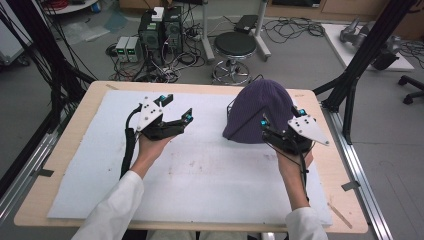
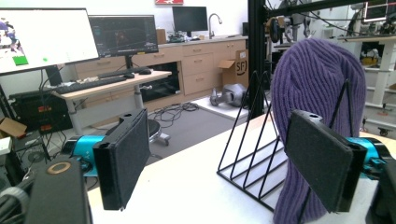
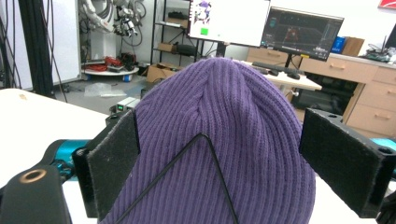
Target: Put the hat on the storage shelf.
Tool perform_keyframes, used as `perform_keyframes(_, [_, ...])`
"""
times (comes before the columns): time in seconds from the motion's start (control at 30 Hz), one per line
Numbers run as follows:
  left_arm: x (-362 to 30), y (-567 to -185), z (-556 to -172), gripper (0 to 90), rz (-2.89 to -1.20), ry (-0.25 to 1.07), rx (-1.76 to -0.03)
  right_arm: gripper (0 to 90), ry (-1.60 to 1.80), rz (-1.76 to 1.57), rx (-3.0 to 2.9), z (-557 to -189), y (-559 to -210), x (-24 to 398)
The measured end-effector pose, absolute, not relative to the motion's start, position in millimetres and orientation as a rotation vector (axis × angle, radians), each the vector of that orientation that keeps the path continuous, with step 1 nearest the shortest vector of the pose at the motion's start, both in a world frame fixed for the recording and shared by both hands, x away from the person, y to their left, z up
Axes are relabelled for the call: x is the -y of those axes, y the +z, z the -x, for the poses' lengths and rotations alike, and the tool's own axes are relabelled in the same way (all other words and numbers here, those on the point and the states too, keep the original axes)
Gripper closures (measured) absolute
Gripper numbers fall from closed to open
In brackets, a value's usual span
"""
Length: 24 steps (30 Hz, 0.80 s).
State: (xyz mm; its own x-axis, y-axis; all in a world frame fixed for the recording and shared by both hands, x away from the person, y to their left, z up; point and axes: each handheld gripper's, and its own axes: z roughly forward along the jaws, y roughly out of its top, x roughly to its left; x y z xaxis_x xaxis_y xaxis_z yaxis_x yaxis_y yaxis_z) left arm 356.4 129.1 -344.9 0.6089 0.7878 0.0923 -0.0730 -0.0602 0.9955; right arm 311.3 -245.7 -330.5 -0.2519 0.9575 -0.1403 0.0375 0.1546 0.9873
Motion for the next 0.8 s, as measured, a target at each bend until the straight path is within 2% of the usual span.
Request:
perform_keyframes(0.4, [-169.1, -342.3, -332.4, 22.4, -1.48, 0.816, -0.66, 11.8, 1.235, -1.034, -1.539, -297.8, -327.1, 246.5])
perform_keyframes(0.8, [-210.5, -359.0, -310.0, 22.4, -1.455, 0.848, -0.709, 11.8, 1.214, -1.095, -1.589, -290.5, -344.2, 249.0])
